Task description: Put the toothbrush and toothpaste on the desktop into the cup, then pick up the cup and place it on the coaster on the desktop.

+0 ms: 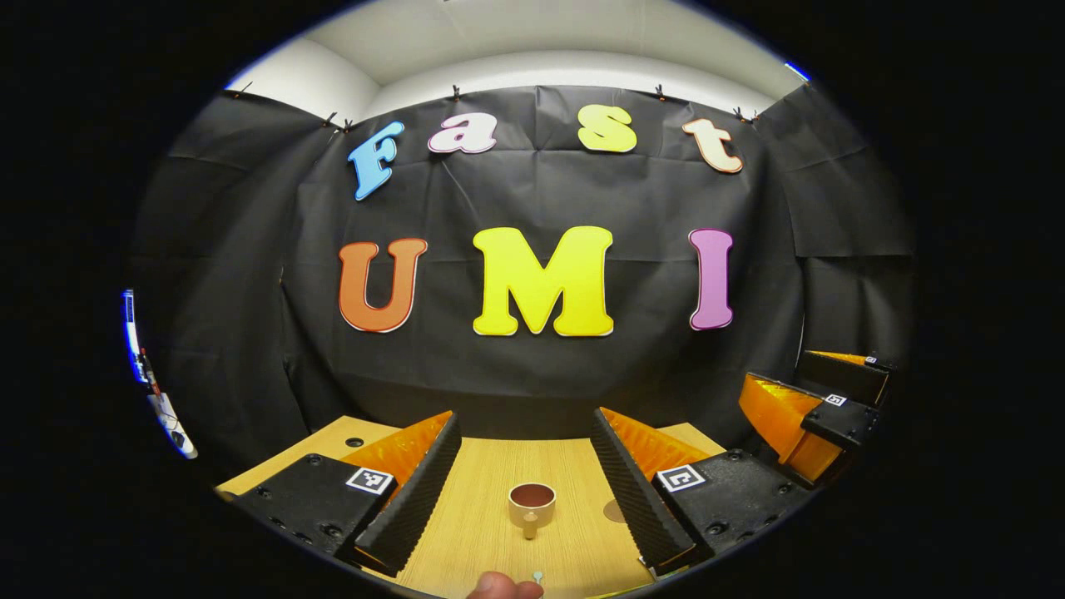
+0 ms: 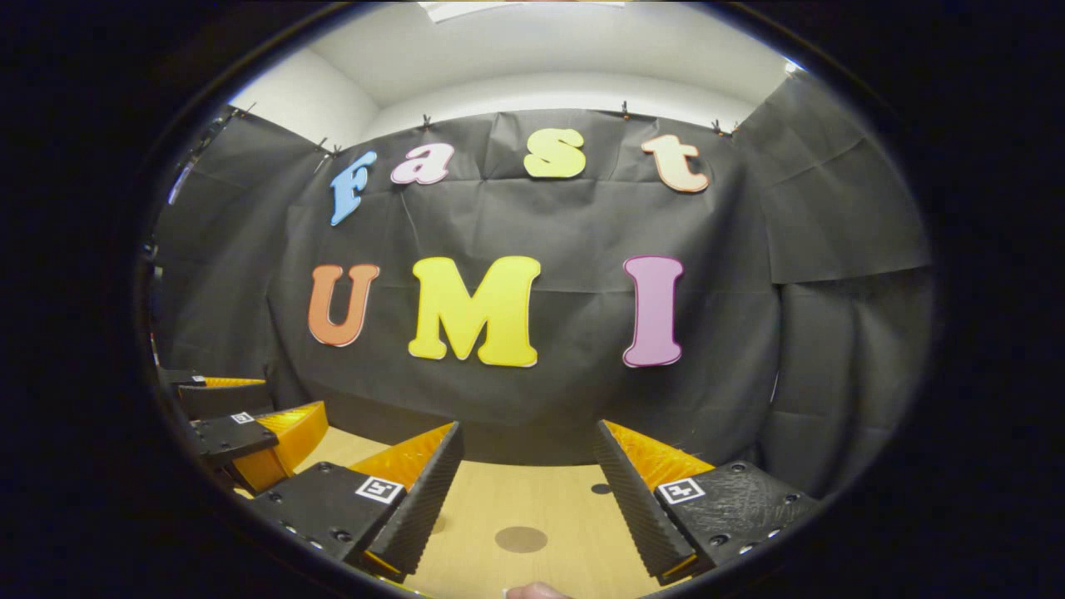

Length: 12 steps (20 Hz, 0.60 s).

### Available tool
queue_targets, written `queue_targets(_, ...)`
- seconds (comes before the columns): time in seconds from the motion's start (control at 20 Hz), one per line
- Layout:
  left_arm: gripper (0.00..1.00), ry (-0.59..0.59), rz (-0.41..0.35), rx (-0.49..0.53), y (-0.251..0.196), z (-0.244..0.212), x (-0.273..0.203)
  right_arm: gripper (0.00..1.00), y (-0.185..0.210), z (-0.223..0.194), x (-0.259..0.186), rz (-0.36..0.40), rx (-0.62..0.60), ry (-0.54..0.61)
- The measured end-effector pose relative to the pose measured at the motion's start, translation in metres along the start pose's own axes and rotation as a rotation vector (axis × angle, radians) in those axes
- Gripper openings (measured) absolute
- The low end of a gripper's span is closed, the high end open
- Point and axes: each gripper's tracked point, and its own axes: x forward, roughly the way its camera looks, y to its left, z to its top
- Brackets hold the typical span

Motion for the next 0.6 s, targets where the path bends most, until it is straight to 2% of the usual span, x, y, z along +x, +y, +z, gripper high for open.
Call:
queue_targets(0.4,0.99,0.072,0.006,0.018,0.007,-0.033,-0.007,0.97,0.0,-0.041,-0.008,0.023,-0.016,0.106)
queue_targets(0.55,0.99,0.106,0.005,0.021,0.006,-0.047,-0.014,0.93,-0.002,-0.058,-0.017,0.029,-0.025,0.149)
queue_targets(0.6,0.99,0.119,0.005,0.022,0.006,-0.052,-0.016,0.98,-0.003,-0.062,-0.019,0.03,-0.028,0.162)
